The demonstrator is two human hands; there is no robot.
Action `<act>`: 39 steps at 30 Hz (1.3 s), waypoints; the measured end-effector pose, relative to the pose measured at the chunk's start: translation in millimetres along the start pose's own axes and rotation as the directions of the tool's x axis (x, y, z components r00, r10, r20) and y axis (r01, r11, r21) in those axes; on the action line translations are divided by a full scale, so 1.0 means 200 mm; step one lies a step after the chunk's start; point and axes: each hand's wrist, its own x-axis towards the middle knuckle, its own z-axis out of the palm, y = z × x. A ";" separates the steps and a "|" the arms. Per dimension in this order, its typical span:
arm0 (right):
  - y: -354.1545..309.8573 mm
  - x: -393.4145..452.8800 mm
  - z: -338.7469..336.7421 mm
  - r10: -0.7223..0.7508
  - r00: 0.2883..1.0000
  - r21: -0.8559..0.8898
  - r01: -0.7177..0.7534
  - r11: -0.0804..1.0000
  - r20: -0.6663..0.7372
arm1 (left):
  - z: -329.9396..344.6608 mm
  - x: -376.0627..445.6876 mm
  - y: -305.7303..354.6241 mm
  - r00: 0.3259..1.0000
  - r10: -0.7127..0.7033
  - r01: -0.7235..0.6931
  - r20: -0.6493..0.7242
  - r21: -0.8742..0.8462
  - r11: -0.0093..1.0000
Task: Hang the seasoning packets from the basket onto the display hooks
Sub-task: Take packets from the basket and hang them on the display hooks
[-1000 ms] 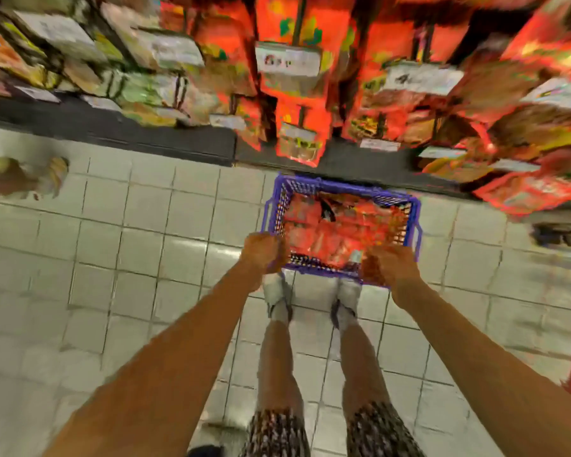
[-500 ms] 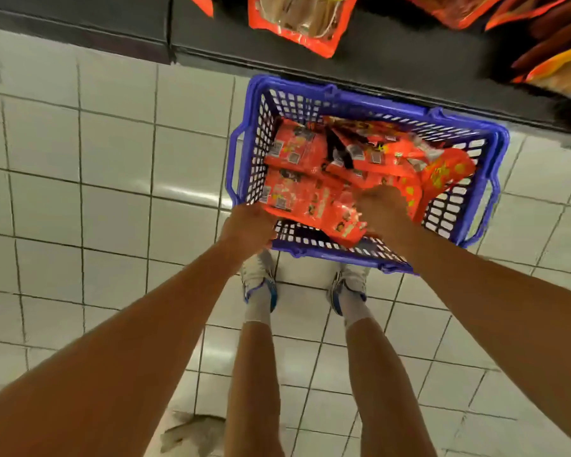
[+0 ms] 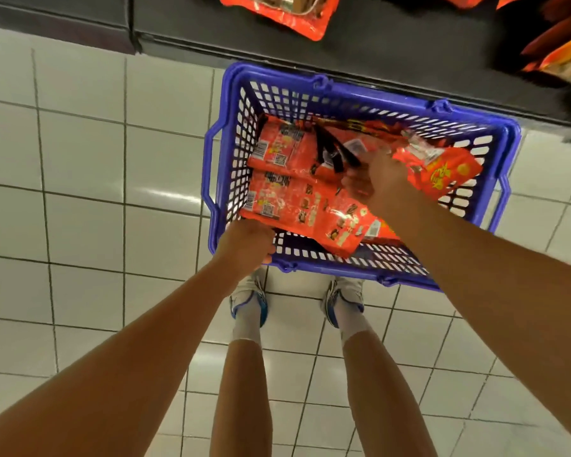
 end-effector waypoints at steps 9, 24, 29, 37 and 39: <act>0.41 -0.43 -0.22 -0.080 0.882 -0.132 0.159 0.978 0.464 | 0.04 -0.07 0.14 0.985 -0.136 0.172 0.107 -0.495 0.851; 0.29 -0.43 -0.10 -0.211 0.455 -0.444 0.890 0.103 0.865 | 0.16 -0.03 0.18 0.990 0.133 -0.140 -0.053 -0.184 0.973; 0.15 -0.25 -0.05 -0.365 0.867 -0.425 0.487 0.763 0.340 | 0.06 0.00 0.15 0.994 -0.040 -0.002 -0.098 -0.392 0.920; -0.07 0.16 0.04 0.014 0.995 0.227 -0.037 0.973 0.101 | -0.08 0.02 0.06 0.994 -0.032 0.093 0.108 -0.625 0.775; -0.07 0.17 0.02 0.037 0.999 0.196 -0.044 0.980 0.039 | -0.08 0.02 0.04 0.994 -0.011 0.077 0.109 -0.624 0.777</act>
